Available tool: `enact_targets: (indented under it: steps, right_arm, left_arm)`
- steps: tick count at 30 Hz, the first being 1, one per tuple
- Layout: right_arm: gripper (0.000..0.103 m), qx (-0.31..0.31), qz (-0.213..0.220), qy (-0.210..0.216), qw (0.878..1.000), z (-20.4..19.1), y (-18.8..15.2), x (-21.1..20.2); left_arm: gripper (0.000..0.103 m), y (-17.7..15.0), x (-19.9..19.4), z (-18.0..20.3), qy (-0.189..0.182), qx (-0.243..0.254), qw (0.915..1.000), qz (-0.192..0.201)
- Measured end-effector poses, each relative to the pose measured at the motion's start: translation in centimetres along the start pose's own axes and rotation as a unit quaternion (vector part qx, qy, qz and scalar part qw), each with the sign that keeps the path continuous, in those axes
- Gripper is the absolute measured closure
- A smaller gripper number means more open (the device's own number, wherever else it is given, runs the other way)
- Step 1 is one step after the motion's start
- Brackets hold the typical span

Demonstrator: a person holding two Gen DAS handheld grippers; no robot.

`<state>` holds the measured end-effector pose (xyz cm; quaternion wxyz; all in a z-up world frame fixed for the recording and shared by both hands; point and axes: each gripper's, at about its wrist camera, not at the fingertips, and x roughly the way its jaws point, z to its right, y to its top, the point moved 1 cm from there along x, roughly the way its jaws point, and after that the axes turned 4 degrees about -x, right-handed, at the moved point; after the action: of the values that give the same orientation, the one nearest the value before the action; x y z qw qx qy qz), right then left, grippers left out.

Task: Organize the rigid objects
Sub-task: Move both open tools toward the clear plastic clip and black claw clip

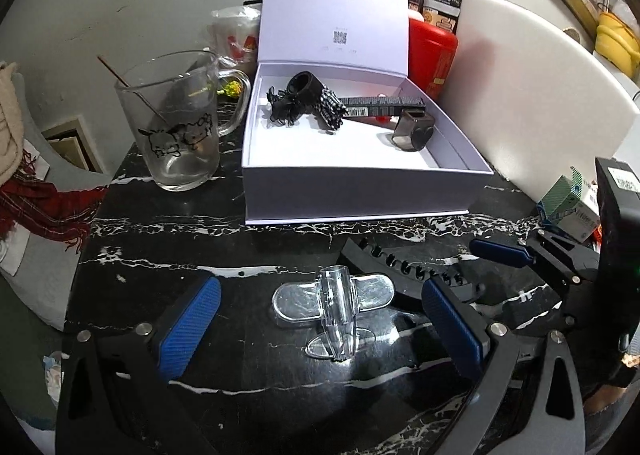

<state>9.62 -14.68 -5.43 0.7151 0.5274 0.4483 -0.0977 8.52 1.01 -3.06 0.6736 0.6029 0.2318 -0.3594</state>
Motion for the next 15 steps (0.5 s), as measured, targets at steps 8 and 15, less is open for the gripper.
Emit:
enact_targets:
  steps: [8,15]
  right_arm:
    - [0.029,-0.014,-0.009,0.009,1.0,-0.3,0.0,1.1]
    - [0.057,-0.016,-0.009,0.007,1.0,-0.3,-0.2,1.0]
  left_arm:
    - [0.001,0.2,1.9,0.0,-0.014,-0.002,0.9994,-0.031]
    - [0.001,0.0,3.5,0.3,-0.018,-0.008,0.9984,-0.054]
